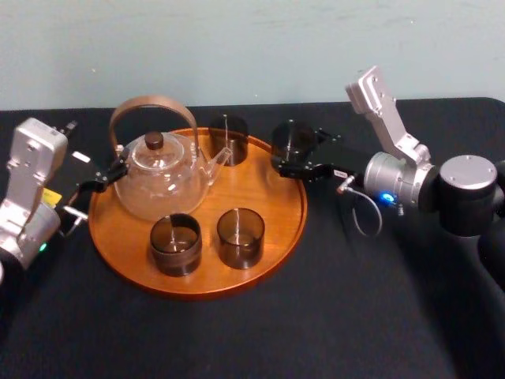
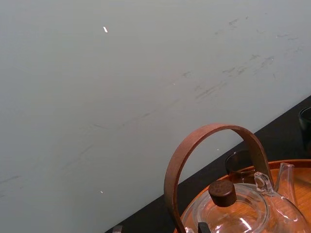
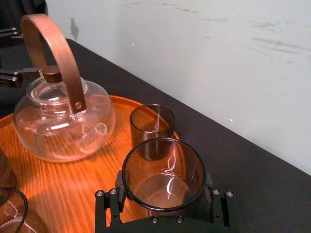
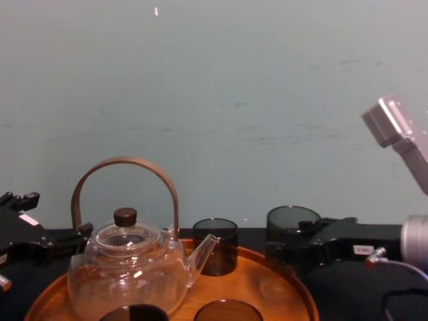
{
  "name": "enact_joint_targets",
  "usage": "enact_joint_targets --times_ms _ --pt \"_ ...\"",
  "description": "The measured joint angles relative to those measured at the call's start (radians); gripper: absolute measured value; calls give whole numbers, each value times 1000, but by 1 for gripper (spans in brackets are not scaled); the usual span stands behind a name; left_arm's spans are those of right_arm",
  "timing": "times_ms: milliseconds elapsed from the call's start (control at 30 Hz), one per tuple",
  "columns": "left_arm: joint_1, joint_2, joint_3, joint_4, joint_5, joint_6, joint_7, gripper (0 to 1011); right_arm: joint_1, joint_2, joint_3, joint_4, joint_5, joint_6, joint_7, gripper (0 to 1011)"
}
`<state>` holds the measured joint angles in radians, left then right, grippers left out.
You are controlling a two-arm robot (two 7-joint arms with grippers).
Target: Pick up the glass from the table and place it on the tray.
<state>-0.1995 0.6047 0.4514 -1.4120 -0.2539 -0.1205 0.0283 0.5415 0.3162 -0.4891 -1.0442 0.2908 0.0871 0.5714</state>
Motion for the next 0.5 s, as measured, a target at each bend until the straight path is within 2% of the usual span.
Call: enact_joint_targets --times_ms 500 --pt "0 0 0 0 0 0 0 1009 32 -48 -38 53 -15 -15 10 906"
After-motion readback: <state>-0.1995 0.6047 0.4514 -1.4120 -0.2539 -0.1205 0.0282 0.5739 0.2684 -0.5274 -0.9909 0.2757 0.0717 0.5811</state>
